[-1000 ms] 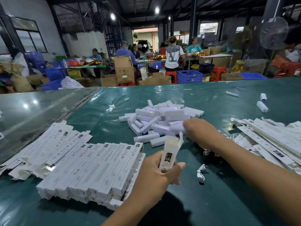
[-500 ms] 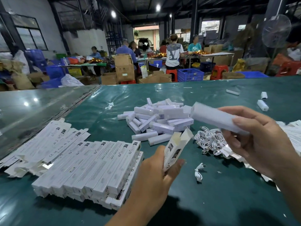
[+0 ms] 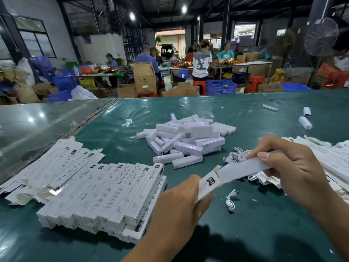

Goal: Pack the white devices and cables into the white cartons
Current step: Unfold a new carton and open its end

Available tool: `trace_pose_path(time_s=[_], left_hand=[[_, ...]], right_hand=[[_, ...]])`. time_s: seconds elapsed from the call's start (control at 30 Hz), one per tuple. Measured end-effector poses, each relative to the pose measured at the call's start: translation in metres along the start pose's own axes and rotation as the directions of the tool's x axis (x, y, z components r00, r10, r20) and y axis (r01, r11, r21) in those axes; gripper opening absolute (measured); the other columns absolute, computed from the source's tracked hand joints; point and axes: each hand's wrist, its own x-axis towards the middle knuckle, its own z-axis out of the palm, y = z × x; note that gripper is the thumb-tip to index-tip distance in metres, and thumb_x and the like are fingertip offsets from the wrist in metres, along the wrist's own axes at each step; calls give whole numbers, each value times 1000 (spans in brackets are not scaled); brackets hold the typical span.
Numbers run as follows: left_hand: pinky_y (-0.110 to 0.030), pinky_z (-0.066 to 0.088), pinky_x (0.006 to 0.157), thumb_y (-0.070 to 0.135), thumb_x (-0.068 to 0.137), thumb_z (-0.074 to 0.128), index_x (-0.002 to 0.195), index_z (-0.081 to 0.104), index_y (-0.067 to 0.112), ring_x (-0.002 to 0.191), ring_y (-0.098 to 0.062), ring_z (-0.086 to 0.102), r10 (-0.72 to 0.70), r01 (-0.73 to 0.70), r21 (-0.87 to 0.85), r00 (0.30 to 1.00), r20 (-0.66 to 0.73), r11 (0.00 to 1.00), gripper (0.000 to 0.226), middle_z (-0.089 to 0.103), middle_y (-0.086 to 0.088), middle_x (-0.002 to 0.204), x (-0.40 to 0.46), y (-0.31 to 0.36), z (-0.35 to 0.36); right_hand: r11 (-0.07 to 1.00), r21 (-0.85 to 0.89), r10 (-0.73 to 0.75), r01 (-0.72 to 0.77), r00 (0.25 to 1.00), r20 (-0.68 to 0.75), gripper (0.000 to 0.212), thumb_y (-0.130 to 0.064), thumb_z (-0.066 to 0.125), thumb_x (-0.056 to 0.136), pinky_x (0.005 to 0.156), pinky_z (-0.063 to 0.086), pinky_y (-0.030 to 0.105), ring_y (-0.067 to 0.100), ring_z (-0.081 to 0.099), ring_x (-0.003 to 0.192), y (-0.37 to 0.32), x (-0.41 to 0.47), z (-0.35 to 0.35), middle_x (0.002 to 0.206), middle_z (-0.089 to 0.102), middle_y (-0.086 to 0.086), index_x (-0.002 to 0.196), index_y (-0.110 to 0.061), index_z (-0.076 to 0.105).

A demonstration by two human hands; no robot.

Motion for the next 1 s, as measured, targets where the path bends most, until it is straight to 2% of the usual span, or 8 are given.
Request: trace_pose_path(time_s=[0.13, 0.3, 0.47, 0.57, 0.67, 0.77, 0.87, 1.0], left_hand=[[-24, 35, 49, 62, 97, 41, 96, 51, 25, 60, -13, 47, 18, -17, -23, 999, 48, 1000, 38, 50, 14, 70, -3, 3, 3], [-23, 30, 58, 67, 94, 44, 101, 47, 28, 69, -10, 44, -60, 71, -153, 995, 76, 986, 40, 46, 17, 75, -4, 3, 5], [-23, 33, 53, 70, 92, 48, 90, 45, 27, 60, -11, 43, -124, 140, -281, 989, 75, 949, 43, 47, 12, 65, -3, 1, 6], [-18, 31, 52, 70, 90, 52, 85, 46, 27, 57, -9, 44, -181, 185, -386, 982, 46, 904, 45, 52, 17, 68, -1, -1, 7], [-15, 32, 50, 74, 84, 58, 87, 53, 28, 54, -4, 41, -235, 209, -501, 972, 12, 840, 46, 54, 16, 67, 1, -3, 8], [-31, 39, 54, 73, 84, 62, 99, 55, 37, 58, -3, 40, -247, 214, -582, 969, 24, 784, 40, 50, 6, 65, 0, -1, 9], [-36, 50, 68, 71, 87, 57, 110, 51, 46, 69, -14, 55, -263, 268, -641, 959, 106, 719, 35, 61, -2, 81, -1, 1, 10], [-47, 53, 80, 71, 87, 51, 115, 46, 59, 88, -32, 62, -271, 281, -664, 955, 122, 692, 30, 64, -14, 96, -3, 3, 13]], right_hand=[[999, 30, 32, -36, 992, 123, 29, -47, 45, 87, 49, 31, 21, 8, 38, 54, 4, -3, 11, 61, 47, 2, 84, -24, 62], [994, 104, 8, -19, 995, 100, 37, -61, 70, 77, 50, 30, 24, 13, 37, 55, 5, -6, 32, 61, 44, 5, 84, -27, 58], [995, 3, -96, 96, 993, 63, 47, -68, 48, 93, 57, 34, 21, 5, 45, 59, 2, -8, 30, 65, 51, -11, 88, -29, 74], [998, -69, 2, -4, 999, -33, 28, -49, 57, 95, 51, 33, 18, 5, 41, 53, 9, -4, 25, 58, 51, -9, 87, -26, 70], [884, -442, 216, -150, 971, 102, 19, -47, 64, 95, 54, 37, 19, 6, 49, 54, 23, -2, 22, 62, 58, -6, 88, -30, 58], [589, -793, 555, -156, 791, 257, 63, -81, 56, 78, 76, 50, 28, 5, 62, 86, 36, -9, 28, 99, 66, -10, 119, -35, 44], [571, -815, 628, -100, 692, 356, 83, -83, 66, 69, 79, 49, 26, 3, 60, 91, 49, -13, 30, 102, 62, -15, 130, -32, 41], [621, -777, 594, -105, 710, 379, 42, -55, 78, 79, 59, 43, 19, -2, 58, 68, 54, -10, 26, 79, 65, -11, 104, -30, 56]])
